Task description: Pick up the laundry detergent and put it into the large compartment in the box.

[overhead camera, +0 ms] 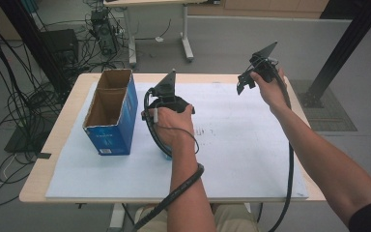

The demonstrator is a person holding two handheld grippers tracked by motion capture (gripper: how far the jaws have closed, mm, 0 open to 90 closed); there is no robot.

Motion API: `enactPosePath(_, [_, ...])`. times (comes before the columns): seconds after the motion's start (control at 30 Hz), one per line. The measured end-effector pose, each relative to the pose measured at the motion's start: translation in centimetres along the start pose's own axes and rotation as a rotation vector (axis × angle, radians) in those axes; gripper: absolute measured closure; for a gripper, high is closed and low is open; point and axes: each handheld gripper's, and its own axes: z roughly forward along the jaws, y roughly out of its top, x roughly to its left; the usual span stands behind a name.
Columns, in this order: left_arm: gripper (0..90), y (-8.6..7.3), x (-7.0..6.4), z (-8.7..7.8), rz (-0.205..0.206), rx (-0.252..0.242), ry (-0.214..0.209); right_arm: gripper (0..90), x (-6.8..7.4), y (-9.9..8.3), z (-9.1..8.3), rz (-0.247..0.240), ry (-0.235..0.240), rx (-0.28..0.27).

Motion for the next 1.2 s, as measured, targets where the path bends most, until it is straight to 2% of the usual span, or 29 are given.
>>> enactPosePath(0.7, [8.3,-0.16,0.19,-0.25,-0.011,-0.008,0.011,5.5,-0.02,0.21,0.46,0.000,-0.002,0.010])
enactPosePath(1.2, [8.8,-0.39,-0.27,-0.48,-0.002,-0.021,0.016,5.5,-0.36,0.09,0.25,0.005,-0.002,0.009])
